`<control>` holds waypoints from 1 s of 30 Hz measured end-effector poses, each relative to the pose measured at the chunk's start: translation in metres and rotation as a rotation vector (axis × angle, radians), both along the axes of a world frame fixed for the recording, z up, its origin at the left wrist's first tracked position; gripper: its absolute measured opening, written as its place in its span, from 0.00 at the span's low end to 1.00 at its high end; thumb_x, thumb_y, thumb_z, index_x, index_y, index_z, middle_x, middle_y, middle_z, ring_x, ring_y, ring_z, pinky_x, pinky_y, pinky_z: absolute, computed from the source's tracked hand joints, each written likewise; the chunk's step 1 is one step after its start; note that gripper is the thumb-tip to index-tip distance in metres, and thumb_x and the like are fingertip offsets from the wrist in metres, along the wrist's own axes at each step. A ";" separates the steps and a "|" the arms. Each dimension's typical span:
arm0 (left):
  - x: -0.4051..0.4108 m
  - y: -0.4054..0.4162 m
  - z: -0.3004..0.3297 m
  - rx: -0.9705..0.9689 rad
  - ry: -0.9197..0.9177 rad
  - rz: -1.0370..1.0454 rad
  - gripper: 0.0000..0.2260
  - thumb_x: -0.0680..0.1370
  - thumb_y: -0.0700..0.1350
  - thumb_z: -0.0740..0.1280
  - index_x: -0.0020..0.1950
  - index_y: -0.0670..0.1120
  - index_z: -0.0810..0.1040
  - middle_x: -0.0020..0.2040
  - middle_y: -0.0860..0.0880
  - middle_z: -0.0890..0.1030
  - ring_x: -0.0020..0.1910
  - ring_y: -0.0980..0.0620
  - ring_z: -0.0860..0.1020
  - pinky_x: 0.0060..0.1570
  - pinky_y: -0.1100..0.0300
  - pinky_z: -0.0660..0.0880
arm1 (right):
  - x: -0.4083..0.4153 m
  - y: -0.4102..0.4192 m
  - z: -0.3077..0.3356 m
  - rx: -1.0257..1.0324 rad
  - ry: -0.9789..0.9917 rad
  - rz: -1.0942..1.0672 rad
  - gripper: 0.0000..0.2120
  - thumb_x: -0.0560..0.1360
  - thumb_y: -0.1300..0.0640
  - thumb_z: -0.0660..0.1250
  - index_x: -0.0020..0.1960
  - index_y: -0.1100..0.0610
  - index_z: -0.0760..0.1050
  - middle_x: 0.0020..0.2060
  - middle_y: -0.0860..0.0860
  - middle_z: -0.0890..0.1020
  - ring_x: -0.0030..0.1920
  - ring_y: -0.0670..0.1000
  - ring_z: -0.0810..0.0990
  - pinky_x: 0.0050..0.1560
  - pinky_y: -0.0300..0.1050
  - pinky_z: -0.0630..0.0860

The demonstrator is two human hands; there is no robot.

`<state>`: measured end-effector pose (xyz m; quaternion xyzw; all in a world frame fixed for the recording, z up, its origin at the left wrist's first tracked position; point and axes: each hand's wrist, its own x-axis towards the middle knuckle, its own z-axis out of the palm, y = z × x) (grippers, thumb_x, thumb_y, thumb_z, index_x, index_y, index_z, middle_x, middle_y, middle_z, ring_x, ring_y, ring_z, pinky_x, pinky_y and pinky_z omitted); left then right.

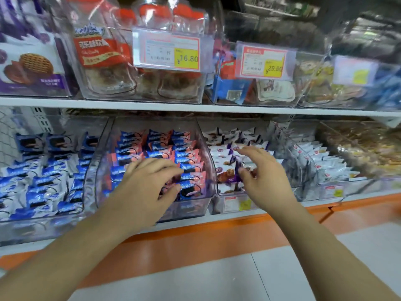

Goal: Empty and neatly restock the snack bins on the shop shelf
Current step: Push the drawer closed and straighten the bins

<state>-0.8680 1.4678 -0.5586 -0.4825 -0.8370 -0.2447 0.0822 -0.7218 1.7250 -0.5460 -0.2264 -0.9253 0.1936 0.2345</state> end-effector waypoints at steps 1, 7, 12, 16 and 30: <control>0.006 0.010 0.001 0.005 0.002 -0.015 0.17 0.82 0.58 0.61 0.69 0.58 0.79 0.66 0.63 0.76 0.68 0.58 0.70 0.68 0.61 0.54 | 0.008 0.010 -0.002 0.002 -0.018 -0.040 0.20 0.82 0.59 0.69 0.73 0.52 0.76 0.73 0.49 0.74 0.72 0.52 0.72 0.68 0.42 0.70; 0.029 0.085 0.013 -0.065 0.074 -0.136 0.18 0.85 0.55 0.61 0.75 0.58 0.73 0.75 0.61 0.70 0.76 0.59 0.61 0.78 0.53 0.54 | 0.025 0.041 -0.023 -0.044 -0.146 -0.058 0.18 0.83 0.59 0.66 0.73 0.52 0.78 0.74 0.50 0.74 0.76 0.52 0.68 0.75 0.47 0.67; 0.028 0.125 0.021 -0.213 0.165 -0.168 0.19 0.86 0.57 0.56 0.77 0.59 0.70 0.82 0.58 0.62 0.82 0.56 0.54 0.80 0.49 0.49 | 0.021 0.049 -0.025 -0.048 -0.166 -0.031 0.19 0.84 0.56 0.66 0.74 0.50 0.77 0.75 0.49 0.73 0.76 0.51 0.67 0.73 0.44 0.66; 0.022 0.141 0.018 -0.268 0.132 -0.135 0.21 0.86 0.57 0.54 0.80 0.59 0.66 0.82 0.58 0.61 0.81 0.56 0.55 0.79 0.49 0.49 | 0.021 0.059 -0.025 -0.060 -0.108 -0.044 0.20 0.83 0.56 0.68 0.75 0.50 0.76 0.76 0.48 0.70 0.77 0.50 0.64 0.73 0.40 0.62; 0.016 0.208 0.017 -0.520 0.246 -0.092 0.24 0.84 0.62 0.59 0.78 0.57 0.68 0.81 0.55 0.64 0.78 0.49 0.63 0.74 0.45 0.59 | 0.013 0.083 -0.023 0.190 -0.378 -0.172 0.30 0.80 0.49 0.64 0.81 0.53 0.63 0.81 0.48 0.65 0.84 0.53 0.49 0.82 0.57 0.39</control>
